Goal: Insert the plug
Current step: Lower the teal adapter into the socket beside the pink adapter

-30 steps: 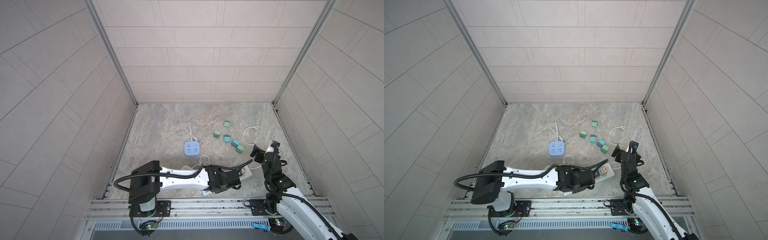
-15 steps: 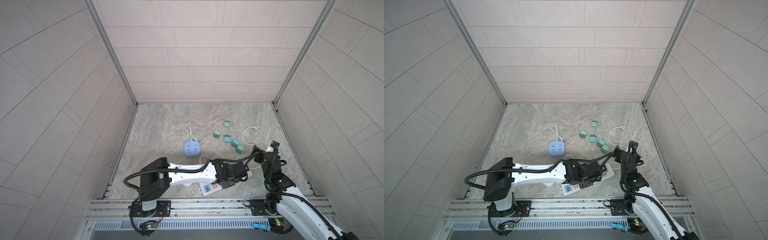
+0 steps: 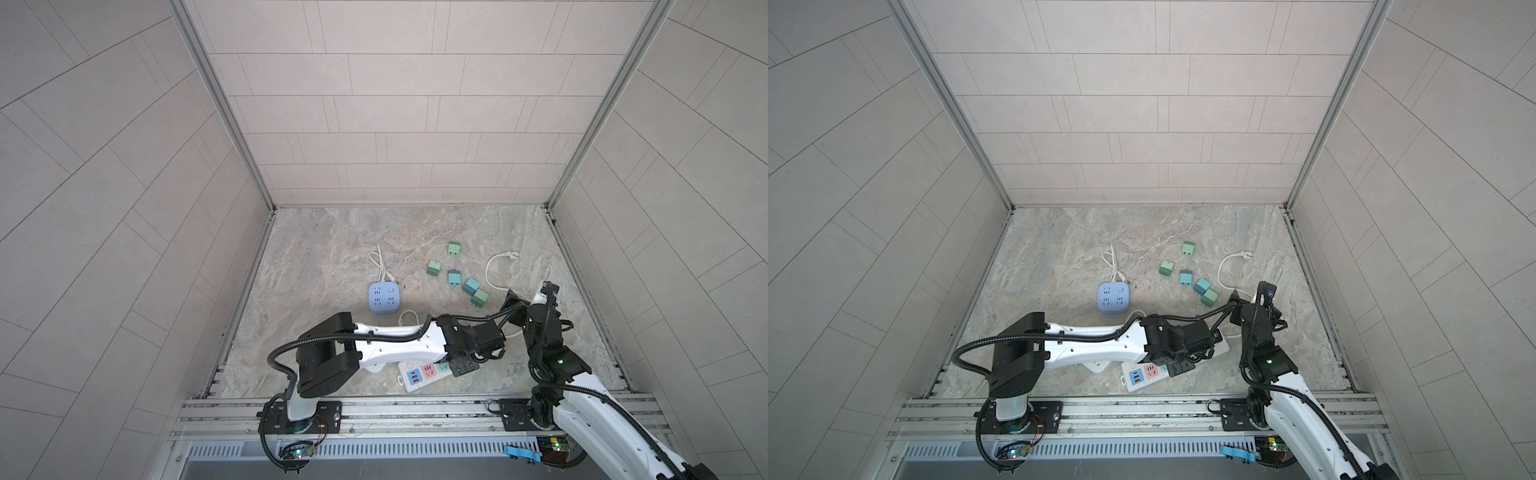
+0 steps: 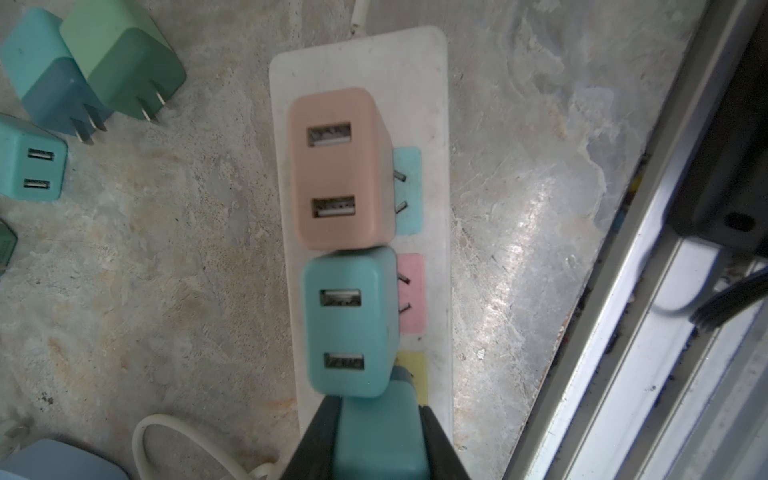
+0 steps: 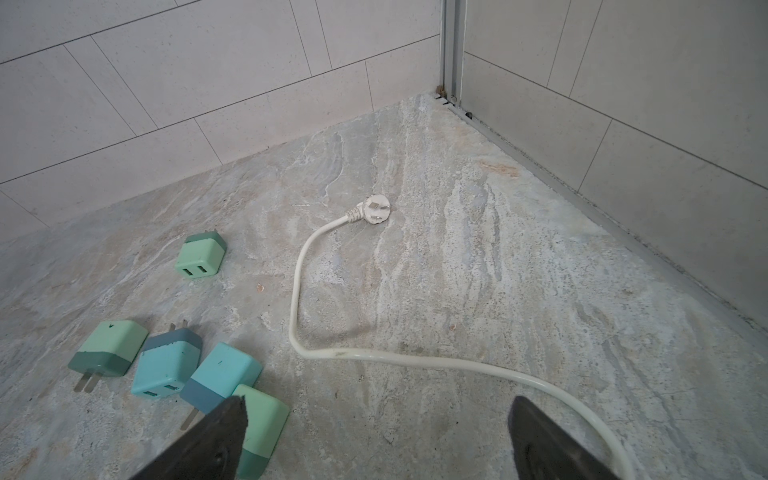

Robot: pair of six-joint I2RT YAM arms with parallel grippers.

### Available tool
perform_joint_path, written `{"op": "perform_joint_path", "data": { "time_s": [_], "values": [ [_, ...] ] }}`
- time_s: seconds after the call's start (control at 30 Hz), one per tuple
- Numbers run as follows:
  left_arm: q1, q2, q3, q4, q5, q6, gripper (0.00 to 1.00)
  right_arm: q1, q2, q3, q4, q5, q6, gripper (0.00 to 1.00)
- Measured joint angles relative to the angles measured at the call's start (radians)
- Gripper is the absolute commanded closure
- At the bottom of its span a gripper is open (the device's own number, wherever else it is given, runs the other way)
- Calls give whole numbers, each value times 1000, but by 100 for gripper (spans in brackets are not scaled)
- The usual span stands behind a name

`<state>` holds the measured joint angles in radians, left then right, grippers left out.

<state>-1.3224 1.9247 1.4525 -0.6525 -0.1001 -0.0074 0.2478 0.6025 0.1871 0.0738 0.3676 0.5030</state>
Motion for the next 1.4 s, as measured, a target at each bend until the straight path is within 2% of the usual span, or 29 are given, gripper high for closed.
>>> {"op": "perform_joint_path", "data": {
  "time_s": [0.3, 0.87, 1.4],
  "values": [
    [31, 10, 1, 7, 34, -14, 100, 0, 0, 0, 0, 0, 0, 0],
    [119, 11, -26, 43, 215, -22, 100, 0, 0, 0, -4, 0, 1, 0],
    [131, 14, -42, 68, 249, -24, 100, 0, -5, 0, -9, 4, 3, 0]
  ]
}}
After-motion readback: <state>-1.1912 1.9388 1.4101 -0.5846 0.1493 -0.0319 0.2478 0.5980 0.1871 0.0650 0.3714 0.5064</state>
